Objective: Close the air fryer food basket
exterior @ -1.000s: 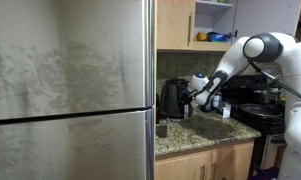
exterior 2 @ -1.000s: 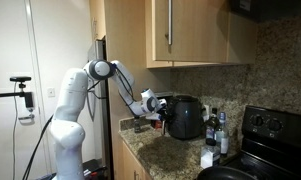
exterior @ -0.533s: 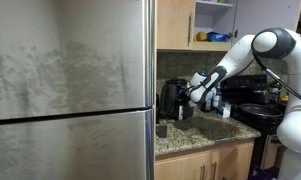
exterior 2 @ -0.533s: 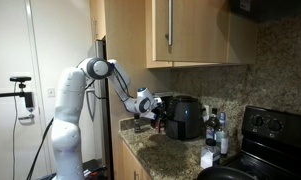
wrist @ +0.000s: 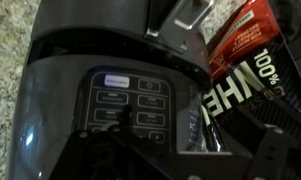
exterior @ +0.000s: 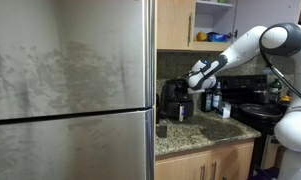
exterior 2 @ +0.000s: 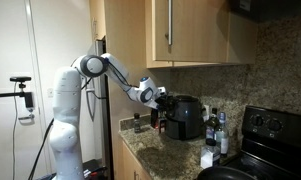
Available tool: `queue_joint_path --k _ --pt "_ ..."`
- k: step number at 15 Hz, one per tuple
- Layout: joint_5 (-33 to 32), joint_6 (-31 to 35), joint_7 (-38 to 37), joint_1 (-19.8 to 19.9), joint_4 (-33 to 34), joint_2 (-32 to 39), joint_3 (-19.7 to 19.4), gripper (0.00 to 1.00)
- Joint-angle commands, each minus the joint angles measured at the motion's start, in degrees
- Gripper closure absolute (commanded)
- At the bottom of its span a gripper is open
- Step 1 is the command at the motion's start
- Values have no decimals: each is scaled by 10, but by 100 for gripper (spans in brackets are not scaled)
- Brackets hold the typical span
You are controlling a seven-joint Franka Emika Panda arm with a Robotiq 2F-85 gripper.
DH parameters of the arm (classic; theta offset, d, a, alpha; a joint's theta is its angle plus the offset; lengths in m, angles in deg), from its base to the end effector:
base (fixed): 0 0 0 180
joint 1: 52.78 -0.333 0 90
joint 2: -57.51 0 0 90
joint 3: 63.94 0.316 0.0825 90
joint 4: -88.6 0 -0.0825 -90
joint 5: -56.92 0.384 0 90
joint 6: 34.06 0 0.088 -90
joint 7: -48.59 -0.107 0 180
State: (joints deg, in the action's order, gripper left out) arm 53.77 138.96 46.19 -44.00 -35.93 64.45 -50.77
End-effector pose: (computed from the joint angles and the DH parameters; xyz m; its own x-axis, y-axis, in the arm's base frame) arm 0.5971 0.0464 0.4244 0.7445 0.0503 0.6657 0.0799 -0.9967 -0.0141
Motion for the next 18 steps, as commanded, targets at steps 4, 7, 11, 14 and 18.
queue_joint_path --k 4,7,11,14,18 --pt "31 -262 -30 -39 -56 -111 -68 0" --pt "23 -297 -33 -54 -28 -93 -89 0" --pt "3 -318 -53 -60 -15 -86 -99 0" --pt "-40 -296 -101 -70 28 -23 -97 0" --pt "-5 -308 -87 -96 79 36 -92 0"
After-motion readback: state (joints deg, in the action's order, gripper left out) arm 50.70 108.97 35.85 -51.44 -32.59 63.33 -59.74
